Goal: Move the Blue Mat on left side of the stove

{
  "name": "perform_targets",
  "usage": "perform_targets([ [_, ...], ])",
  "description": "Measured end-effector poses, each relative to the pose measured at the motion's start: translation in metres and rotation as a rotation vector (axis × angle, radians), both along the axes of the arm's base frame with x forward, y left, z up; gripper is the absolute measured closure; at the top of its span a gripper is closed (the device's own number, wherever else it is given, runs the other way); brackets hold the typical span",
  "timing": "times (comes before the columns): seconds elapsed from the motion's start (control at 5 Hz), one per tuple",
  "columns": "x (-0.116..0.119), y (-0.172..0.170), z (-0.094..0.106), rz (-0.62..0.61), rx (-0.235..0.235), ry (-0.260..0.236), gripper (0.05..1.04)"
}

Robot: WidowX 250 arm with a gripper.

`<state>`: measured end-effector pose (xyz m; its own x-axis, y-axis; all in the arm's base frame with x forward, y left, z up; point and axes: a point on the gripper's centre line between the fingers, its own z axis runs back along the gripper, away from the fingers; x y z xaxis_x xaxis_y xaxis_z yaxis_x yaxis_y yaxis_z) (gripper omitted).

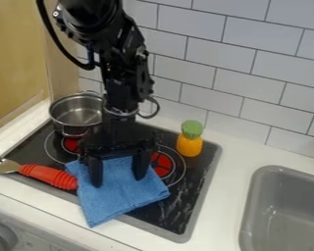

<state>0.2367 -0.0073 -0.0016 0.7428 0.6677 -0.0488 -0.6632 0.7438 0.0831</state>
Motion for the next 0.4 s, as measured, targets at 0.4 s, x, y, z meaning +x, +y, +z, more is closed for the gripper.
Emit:
perform_targets([
  [0.4,-0.0029,-0.0166,-0.0039,-0.016,-0.048,0.017,0.085],
])
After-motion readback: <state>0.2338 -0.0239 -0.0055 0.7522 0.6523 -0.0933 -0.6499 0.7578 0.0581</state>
